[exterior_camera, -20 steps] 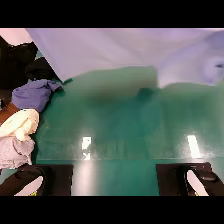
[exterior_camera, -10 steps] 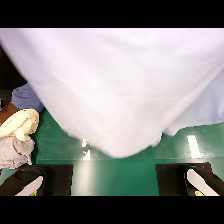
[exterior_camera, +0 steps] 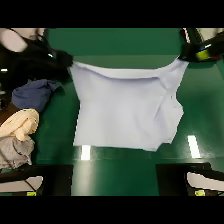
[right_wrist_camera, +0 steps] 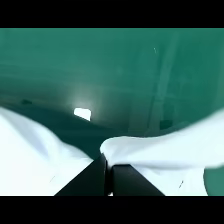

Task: Fold the shirts.

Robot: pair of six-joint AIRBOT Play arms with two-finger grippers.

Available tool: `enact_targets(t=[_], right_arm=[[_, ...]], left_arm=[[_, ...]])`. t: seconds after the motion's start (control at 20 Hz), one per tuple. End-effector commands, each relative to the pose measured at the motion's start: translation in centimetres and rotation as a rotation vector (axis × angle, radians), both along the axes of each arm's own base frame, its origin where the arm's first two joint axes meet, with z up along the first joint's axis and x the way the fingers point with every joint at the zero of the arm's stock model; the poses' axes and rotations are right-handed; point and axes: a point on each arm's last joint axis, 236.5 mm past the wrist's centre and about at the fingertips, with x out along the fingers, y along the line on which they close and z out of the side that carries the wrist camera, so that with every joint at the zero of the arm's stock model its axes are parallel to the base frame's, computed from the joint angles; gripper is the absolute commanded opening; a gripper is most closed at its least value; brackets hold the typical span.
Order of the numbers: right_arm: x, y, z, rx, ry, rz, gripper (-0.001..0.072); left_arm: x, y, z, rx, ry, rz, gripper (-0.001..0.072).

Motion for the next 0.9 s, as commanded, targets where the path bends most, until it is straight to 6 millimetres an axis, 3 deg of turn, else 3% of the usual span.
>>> enact_targets(t=[0.0,0.05,0.1,0.2,0.25,0.3,0.45,0.5,0.6,0.75,0.8,0.85], right_arm=[[3.6,1.1,-5.8,-0.045,0.035,0.012,0.0181],[3.9,1.2,-6.2,-0.045,0.049,0.015,0.0519],[4.0,1.2,-6.2,-0.046,0.061,0.02,0.0583],[3.8,1.0,-4.4,-0.051,0.055,0.025,0.0423],[3.3,0.7,-3.2,-0.052,0.046,0.024,0.0407],[2.6,0.7,-2.0,-0.062,0.033,0.042,0.0406],[-0.9,0.5,0.6,-0.095,0.048,0.101,0.0405],[-2.2,0.5,1.2,-0.101,0.066,0.117,0.0405],[-4.4,1.2,2.2,-0.077,0.096,0.155,0.0404],[-6.2,2.5,3.8,0.011,0.095,0.199,0.0404],[-6.4,2.5,4.3,0.02,0.087,0.198,0.0381],[-6.5,2.3,4.6,0.014,0.078,0.193,0.0233]], left_arm=[[2.3,0.2,-5.5,-0.011,0.072,0.07,0.0314],[2.8,0.3,-5.0,-0.007,0.05,0.076,0.0587],[2.9,0.9,-4.4,0.017,0.04,0.075,0.0613],[2.6,2.7,-3.1,0.038,0.067,0.083,0.0613],[2.1,4.0,-2.6,0.044,0.098,0.094,0.0594],[1.1,5.6,-2.6,0.05,0.149,0.107,0.048],[-2.5,9.2,-4.4,0.046,0.326,0.135,0.0483],[-3.7,9.4,-5.2,0.008,0.367,0.132,0.0482],[-6.3,8.0,-6.5,-0.092,0.41,0.094,0.0483],[-12.3,7.2,-10.0,-0.107,0.49,0.083,0.0483],[-14.2,6.7,-11.1,-0.124,0.508,0.079,0.0483],[-16.0,6.3,-12.1,-0.139,0.528,0.083,0.0483]])
